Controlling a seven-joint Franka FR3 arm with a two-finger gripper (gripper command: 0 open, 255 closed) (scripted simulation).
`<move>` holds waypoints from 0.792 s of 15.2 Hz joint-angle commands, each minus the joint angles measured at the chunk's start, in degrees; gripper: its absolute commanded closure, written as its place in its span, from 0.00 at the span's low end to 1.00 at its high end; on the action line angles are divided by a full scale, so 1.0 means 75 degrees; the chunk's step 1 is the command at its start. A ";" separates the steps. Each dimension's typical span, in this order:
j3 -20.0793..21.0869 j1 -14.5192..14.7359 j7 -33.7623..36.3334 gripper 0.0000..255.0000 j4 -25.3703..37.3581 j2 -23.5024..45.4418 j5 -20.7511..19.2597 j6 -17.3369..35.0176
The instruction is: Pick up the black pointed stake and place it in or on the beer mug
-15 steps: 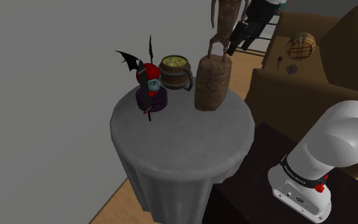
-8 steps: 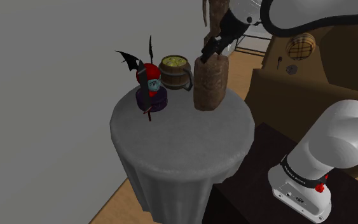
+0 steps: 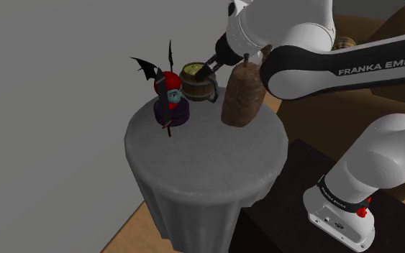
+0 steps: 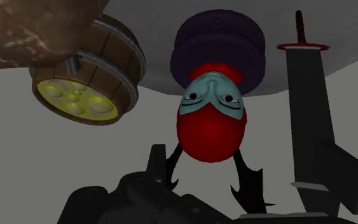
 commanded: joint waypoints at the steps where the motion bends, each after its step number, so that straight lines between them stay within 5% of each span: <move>1: 0.0718 -0.0499 0.0373 0.00 0.0052 0.0369 -0.0376 0.0939; 4: 0.2154 -0.1714 0.1100 0.00 0.0223 0.0653 -0.1022 0.2110; 9: 0.5062 -0.4500 0.2215 0.00 0.0777 0.0250 -0.1657 0.3801; 12: 0.5565 -0.5149 0.2255 0.00 0.0996 0.0372 -0.1678 0.3999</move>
